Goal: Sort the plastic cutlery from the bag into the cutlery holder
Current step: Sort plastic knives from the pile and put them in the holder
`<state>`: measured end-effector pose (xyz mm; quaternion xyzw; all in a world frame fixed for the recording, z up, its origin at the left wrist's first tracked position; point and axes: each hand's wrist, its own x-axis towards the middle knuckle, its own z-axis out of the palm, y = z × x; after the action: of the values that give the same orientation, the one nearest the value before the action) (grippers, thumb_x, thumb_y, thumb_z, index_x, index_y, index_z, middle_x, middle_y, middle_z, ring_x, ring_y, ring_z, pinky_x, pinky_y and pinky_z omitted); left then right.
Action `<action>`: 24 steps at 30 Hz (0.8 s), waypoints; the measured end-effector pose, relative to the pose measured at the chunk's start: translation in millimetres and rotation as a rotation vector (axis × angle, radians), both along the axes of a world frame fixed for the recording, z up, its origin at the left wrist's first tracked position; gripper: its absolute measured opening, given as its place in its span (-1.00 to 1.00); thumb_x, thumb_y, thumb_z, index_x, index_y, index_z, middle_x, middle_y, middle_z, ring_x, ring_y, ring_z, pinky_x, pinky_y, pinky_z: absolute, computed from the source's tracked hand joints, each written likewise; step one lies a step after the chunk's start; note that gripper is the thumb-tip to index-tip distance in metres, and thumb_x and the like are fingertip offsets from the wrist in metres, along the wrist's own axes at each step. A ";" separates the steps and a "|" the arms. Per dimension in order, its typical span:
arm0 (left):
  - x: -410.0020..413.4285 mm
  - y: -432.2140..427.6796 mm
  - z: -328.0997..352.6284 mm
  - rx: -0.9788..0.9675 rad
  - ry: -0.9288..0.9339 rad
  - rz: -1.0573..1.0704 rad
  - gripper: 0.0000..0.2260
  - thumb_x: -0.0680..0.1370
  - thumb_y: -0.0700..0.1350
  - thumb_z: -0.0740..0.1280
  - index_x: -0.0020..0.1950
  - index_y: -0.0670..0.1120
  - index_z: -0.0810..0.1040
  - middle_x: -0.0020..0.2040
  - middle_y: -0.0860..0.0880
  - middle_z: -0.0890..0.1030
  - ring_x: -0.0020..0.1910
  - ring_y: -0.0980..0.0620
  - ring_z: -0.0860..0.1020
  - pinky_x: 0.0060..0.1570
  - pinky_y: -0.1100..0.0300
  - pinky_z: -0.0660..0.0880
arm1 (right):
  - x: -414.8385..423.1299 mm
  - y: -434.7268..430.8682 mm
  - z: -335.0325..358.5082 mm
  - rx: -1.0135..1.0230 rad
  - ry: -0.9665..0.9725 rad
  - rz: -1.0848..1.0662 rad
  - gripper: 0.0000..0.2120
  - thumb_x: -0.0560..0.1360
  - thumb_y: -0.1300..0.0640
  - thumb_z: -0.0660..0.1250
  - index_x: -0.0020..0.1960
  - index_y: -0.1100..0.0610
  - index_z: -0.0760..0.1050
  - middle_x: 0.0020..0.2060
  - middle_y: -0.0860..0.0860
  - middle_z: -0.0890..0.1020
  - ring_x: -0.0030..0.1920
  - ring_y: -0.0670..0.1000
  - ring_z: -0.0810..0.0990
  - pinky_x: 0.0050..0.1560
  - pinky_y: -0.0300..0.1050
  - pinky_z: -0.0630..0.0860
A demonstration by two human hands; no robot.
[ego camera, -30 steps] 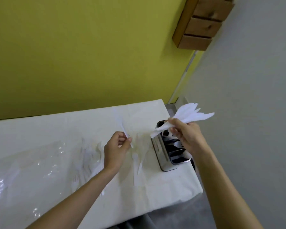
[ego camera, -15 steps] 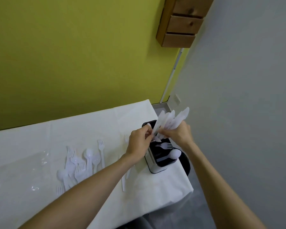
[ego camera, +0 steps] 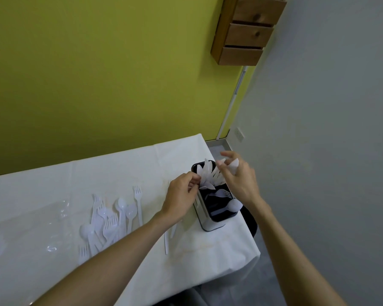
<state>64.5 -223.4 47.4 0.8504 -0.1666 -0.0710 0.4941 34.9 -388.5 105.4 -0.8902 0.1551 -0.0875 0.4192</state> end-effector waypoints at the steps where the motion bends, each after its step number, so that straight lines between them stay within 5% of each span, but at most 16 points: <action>1: -1.3 2.2 -1.0 -0.003 0.003 0.003 -0.82 0.53 -0.31 0.28 0.05 -0.11 0.60 -0.03 0.00 0.64 -0.06 0.12 0.58 -0.05 0.40 0.52 | 0.3 1.7 -2.4 -0.022 -0.025 -0.017 -0.77 0.56 -0.06 0.31 0.16 0.02 0.52 -0.11 -0.11 0.64 -0.06 0.01 0.60 -0.23 -0.31 0.37; 8: -4.7 15.2 -4.4 -0.011 0.018 0.027 -0.78 0.55 -0.32 0.24 0.10 -0.10 0.60 0.00 0.02 0.63 -0.05 0.15 0.56 -0.06 0.48 0.47 | 9.1 7.0 3.4 -0.023 -0.179 -0.191 -0.62 0.45 -0.01 0.47 0.18 0.08 0.45 -0.29 0.04 0.62 -0.28 0.11 0.60 -0.25 -0.05 0.55; 12: -8.1 14.4 -0.1 -0.026 0.003 0.015 -0.79 0.56 -0.27 0.24 0.11 -0.04 0.56 0.01 0.05 0.58 -0.03 0.15 0.53 -0.05 0.38 0.51 | 13.1 6.8 -1.7 -0.127 -0.103 -0.079 -0.59 0.49 -0.02 0.43 0.22 0.10 0.37 -0.31 0.15 0.63 -0.28 0.21 0.61 -0.25 0.14 0.59; 18: -11.8 11.4 2.7 0.026 -0.077 -0.086 -0.77 0.48 -0.12 0.34 0.11 0.07 0.47 0.05 0.15 0.45 0.12 0.17 0.42 0.07 0.18 0.51 | 5.3 9.5 -11.3 -0.340 -0.010 -0.040 -0.50 0.56 0.04 0.32 0.39 -0.08 0.14 -0.26 0.09 0.64 -0.34 0.19 0.55 -0.30 0.07 0.53; 22: -15.2 5.0 8.2 0.179 -0.238 -0.117 -0.74 0.44 0.06 0.42 0.10 0.10 0.53 0.02 0.14 0.40 0.11 0.16 0.37 -0.12 0.29 0.44 | -1.5 5.5 -29.2 -0.450 -0.171 0.011 -0.80 0.59 0.17 0.27 0.18 0.16 0.56 -0.09 0.12 0.64 -0.08 0.18 0.49 -0.14 0.09 0.51; 24: -13.7 -0.1 10.3 0.231 -0.305 -0.107 -0.74 0.43 0.04 0.44 0.08 0.05 0.56 0.00 0.10 0.41 0.07 0.13 0.37 -0.22 0.30 0.37 | -1.4 3.2 -36.3 -0.500 -0.169 0.005 -0.81 0.59 0.18 0.28 0.13 0.18 0.61 -0.01 0.11 0.63 0.00 0.18 0.47 -0.06 0.06 0.44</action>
<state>50.8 -223.5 57.7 0.8921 -0.2754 0.0138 0.3579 33.5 -385.3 69.1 -0.9562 0.0909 -0.1959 0.1977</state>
